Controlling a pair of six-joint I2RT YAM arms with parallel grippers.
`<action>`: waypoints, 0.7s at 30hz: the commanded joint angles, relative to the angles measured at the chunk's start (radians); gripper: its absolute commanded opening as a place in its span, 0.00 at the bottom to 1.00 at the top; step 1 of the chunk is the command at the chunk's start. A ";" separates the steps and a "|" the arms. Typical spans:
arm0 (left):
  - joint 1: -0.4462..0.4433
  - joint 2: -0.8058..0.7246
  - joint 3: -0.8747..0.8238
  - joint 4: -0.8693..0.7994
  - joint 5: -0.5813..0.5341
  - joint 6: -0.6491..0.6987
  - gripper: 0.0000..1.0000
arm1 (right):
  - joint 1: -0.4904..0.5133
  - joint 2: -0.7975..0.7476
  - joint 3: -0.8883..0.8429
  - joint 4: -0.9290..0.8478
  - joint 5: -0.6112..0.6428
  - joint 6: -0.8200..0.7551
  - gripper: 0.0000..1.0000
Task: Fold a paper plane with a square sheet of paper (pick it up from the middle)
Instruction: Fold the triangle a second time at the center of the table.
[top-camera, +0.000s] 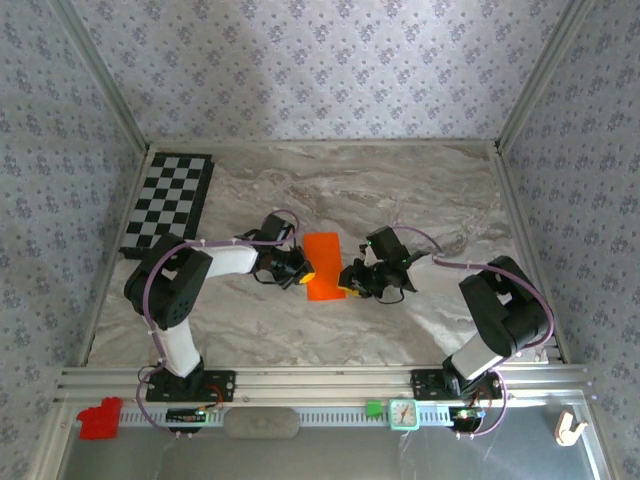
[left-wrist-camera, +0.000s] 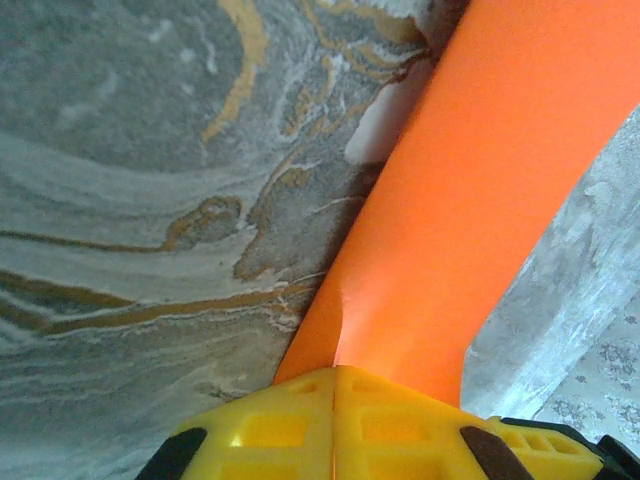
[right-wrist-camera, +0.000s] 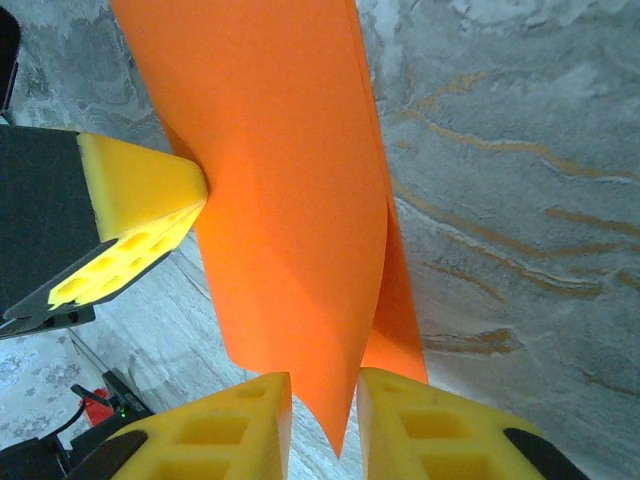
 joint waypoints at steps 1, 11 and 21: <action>-0.001 0.040 -0.029 -0.120 -0.027 0.014 0.08 | -0.006 0.016 -0.007 0.015 -0.032 0.032 0.23; -0.002 0.035 -0.023 -0.124 -0.027 0.019 0.08 | -0.012 0.046 -0.003 0.008 -0.042 0.059 0.22; -0.002 0.037 -0.018 -0.129 -0.029 0.022 0.08 | -0.014 0.062 0.018 -0.062 -0.015 0.046 0.26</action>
